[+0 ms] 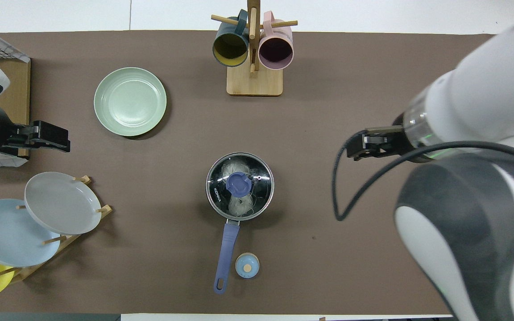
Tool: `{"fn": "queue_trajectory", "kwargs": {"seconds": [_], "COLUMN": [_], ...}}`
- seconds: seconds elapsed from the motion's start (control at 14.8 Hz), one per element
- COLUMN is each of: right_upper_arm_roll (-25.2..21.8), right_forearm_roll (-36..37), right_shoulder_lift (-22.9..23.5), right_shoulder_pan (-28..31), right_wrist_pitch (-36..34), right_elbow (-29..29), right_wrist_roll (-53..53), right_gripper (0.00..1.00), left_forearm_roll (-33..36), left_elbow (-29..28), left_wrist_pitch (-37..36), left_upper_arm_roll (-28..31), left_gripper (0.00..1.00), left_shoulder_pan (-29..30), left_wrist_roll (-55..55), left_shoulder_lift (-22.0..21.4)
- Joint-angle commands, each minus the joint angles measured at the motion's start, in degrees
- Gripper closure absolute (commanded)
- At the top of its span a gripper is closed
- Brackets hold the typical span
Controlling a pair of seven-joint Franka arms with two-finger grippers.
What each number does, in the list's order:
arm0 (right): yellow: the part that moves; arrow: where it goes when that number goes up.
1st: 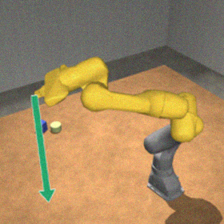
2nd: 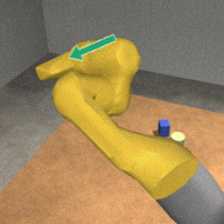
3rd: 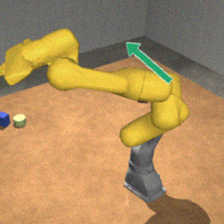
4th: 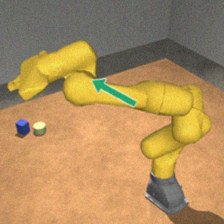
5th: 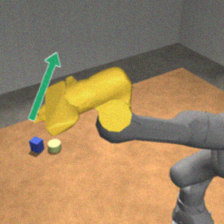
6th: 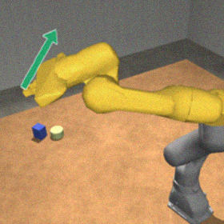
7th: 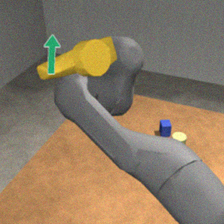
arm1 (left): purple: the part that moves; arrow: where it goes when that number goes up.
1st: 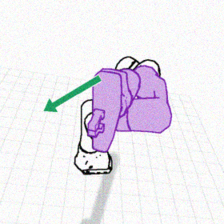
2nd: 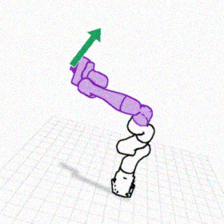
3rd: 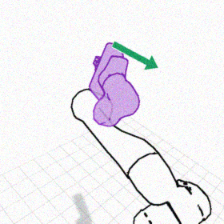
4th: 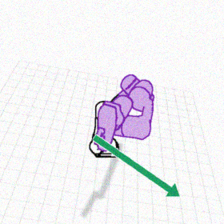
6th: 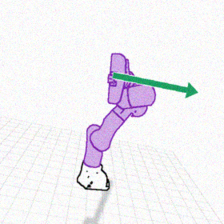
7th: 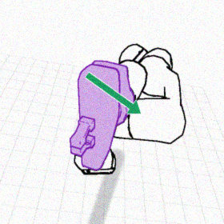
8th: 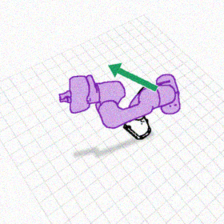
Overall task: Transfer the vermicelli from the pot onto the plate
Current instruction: 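Move the right gripper over the blue knob of the glass lid, then grasp the lid knob with the right gripper and lift the lid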
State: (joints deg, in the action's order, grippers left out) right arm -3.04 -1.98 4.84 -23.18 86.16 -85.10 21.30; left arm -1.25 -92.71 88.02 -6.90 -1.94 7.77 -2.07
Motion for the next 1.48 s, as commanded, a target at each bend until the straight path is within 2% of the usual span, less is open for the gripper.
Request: {"fn": "queue_trajectory", "kwargs": {"seconds": [0.0,0.2,0.54,0.74,1.01,1.42], "right_upper_arm_roll": [-0.21,-0.21,-0.21,-0.21,-0.3,-0.21], "right_forearm_roll": [-1.45,-1.45,-0.31,-0.31,-0.31,-0.4], "right_shoulder_lift": [10.26,14.4,21.34,19.78,17.49,16.7], "right_shoulder_pan": [-5.37,-12.14,-19.09,-20.5,-21.38,-22.87], "right_wrist_pitch": [0.58,7.15,17.62,23.17,25.98,24.58], "right_elbow": [9.5,9.86,7.85,-0.48,-6.91,-7.89], "right_wrist_roll": [9.68,16.91,22.46,23.08,23.61,25.54], "right_gripper": [0.0,0.0,0.0,0.0,0.0,0.0], "left_forearm_roll": [0.9,0.9,0.9,0.9,0.9,0.9], "left_elbow": [-1.25,-1.25,-1.25,-1.25,-1.25,-1.34], "left_wrist_pitch": [-0.04,-0.13,-0.13,-0.13,-0.04,-0.13], "left_upper_arm_roll": [0.13,0.13,0.13,0.13,0.13,0.13], "left_gripper": [0.0,0.0,0.0,0.0,0.0,0.0], "left_shoulder_pan": [0.01,0.01,0.01,0.01,0.01,0.01], "left_wrist_roll": [-0.21,-0.21,-0.21,-0.21,-0.21,-0.21], "left_shoulder_lift": [-1.35,-1.35,-1.35,-1.35,-1.35,-1.35]}}
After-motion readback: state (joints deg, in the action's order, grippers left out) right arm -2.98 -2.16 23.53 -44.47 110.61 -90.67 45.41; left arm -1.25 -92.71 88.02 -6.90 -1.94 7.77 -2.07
